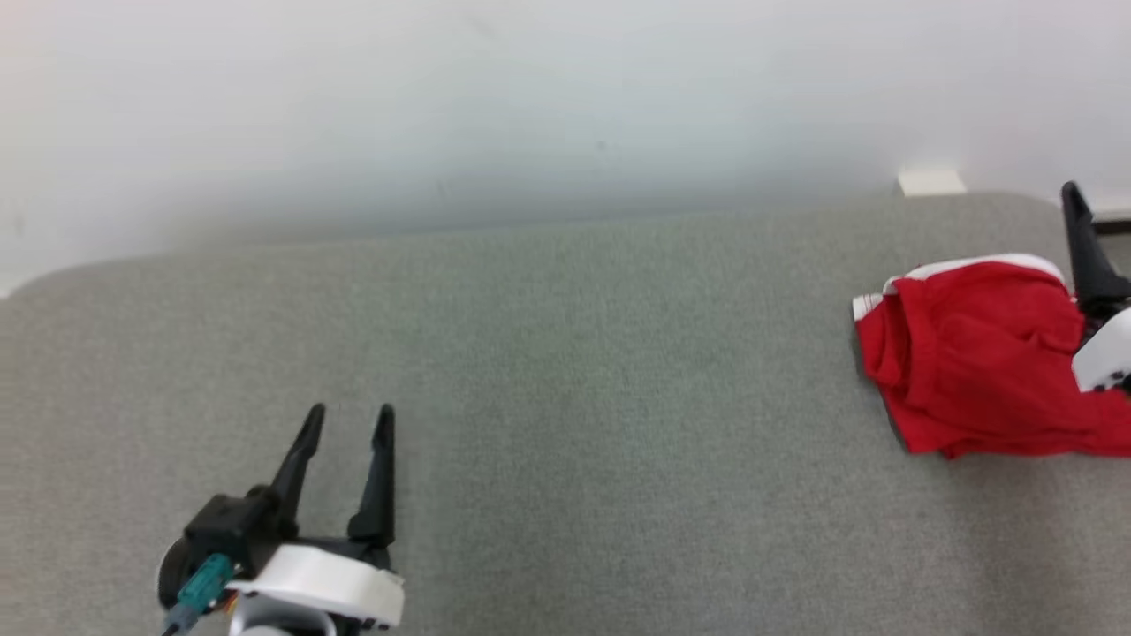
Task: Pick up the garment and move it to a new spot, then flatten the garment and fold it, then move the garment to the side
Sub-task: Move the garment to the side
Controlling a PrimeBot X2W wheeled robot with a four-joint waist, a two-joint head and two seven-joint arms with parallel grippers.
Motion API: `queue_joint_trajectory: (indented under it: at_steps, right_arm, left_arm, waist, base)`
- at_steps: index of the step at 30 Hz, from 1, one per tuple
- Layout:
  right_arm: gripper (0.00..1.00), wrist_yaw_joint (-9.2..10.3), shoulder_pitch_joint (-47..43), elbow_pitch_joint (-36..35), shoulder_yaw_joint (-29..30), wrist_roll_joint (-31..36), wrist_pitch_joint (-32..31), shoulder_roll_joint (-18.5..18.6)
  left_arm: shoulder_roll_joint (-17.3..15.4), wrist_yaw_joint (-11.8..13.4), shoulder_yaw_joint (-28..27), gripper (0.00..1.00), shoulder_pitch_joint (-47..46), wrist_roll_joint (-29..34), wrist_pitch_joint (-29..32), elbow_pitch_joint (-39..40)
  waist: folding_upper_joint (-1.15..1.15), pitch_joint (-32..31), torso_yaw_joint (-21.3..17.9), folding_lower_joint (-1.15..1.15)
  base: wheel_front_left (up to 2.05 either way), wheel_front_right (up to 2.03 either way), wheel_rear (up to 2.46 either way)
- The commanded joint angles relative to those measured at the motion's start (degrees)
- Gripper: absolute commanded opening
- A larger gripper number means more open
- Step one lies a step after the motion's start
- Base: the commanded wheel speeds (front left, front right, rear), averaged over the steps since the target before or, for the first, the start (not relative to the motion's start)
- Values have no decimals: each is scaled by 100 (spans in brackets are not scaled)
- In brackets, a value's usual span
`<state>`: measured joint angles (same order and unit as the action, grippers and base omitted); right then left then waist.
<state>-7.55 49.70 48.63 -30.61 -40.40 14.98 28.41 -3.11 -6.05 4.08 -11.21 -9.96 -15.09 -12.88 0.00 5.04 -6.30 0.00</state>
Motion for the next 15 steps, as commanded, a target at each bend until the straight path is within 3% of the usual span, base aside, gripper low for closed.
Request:
queue_joint_trajectory:
  at_steps: [1, 6, 15]
  right_arm:
    - [100, 15, -452, -458, 195, -63, 17, 8]
    - [100, 15, -1288, -1420, 736, 19, 17, -60]
    - [100, 14, -3420, -3015, 1895, 792, 18, -940]
  left_arm:
    - [-51, 3, -148, 100, 234, 15, -5, -29]
    - [-74, -27, -340, 100, 431, -50, -5, -40]
    - [-22, -40, -549, 100, 718, -60, -5, -34]
  waist:
    - [0, -510, 97, 0]
    - [0, -662, 149, 0]
    - [0, -769, 274, 0]
  base:
    - [0, 0, 0]
    - [0, 0, 0]
    - [0, 0, 0]
